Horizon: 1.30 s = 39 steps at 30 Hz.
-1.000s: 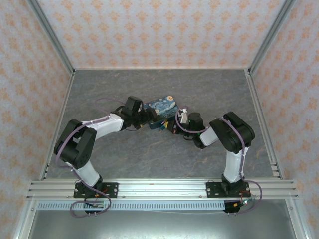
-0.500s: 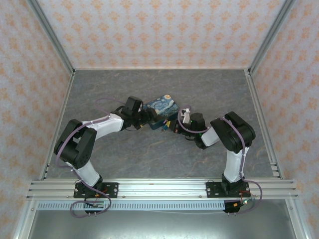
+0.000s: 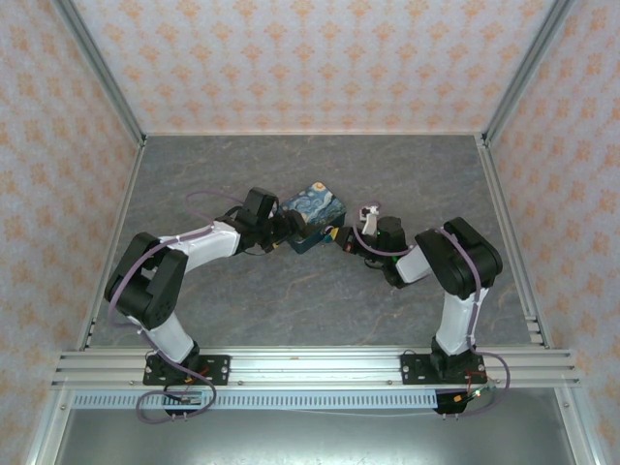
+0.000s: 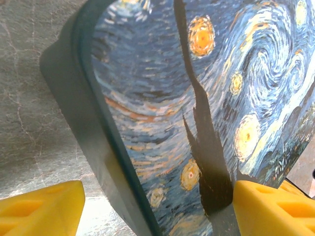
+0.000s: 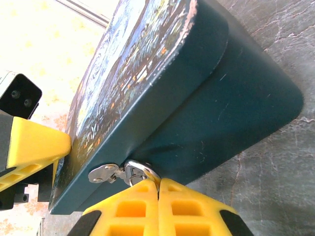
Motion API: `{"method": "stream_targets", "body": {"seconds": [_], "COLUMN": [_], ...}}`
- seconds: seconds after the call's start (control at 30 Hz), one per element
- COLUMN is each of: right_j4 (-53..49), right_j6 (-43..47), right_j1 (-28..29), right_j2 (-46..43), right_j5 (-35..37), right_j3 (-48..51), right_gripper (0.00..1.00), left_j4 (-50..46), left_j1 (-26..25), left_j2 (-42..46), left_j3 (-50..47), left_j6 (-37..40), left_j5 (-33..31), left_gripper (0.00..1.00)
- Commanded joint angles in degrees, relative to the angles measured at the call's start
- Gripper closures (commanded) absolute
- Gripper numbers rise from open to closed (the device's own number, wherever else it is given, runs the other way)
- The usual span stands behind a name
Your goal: Unlock the padlock with the key
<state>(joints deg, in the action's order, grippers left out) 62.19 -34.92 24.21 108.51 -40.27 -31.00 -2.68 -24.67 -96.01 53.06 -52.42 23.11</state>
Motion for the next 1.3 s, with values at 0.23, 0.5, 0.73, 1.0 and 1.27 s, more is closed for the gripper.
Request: {"method": "stream_targets", "body": {"seconds": [0.23, 0.5, 0.73, 1.0, 1.27], "right_j4": [1.62, -2.86, -19.34, -49.51, -74.39], "right_j6": [1.35, 3.2, 7.3, 15.28, 18.34], "right_j1": [-0.53, -0.78, -0.75, -0.76, -0.81], "right_j2": [-3.5, -8.88, -21.03, -46.23, -59.9], "right_j5": [0.3, 0.99, 2.93, 9.23, 10.73], "right_j3": [0.24, 3.91, 7.17, 8.2, 2.36], "right_gripper": [1.0, 1.0, 1.0, 1.0, 1.0], "left_j4": [-6.45, -6.13, -4.74, -5.83, -3.26], "left_j1": [-0.47, -0.39, -0.54, -1.06, -1.67], "left_j2": [2.16, 6.34, 14.03, 29.53, 44.08], "left_j3": [-1.48, -0.51, -2.53, -7.67, -12.79], "left_j6": [0.63, 1.74, 5.0, 12.47, 21.48], "left_j5": [-2.32, -3.59, -8.04, -19.83, -21.51], "left_gripper": [0.2, 0.13, 0.08, 0.08, 0.06]}}
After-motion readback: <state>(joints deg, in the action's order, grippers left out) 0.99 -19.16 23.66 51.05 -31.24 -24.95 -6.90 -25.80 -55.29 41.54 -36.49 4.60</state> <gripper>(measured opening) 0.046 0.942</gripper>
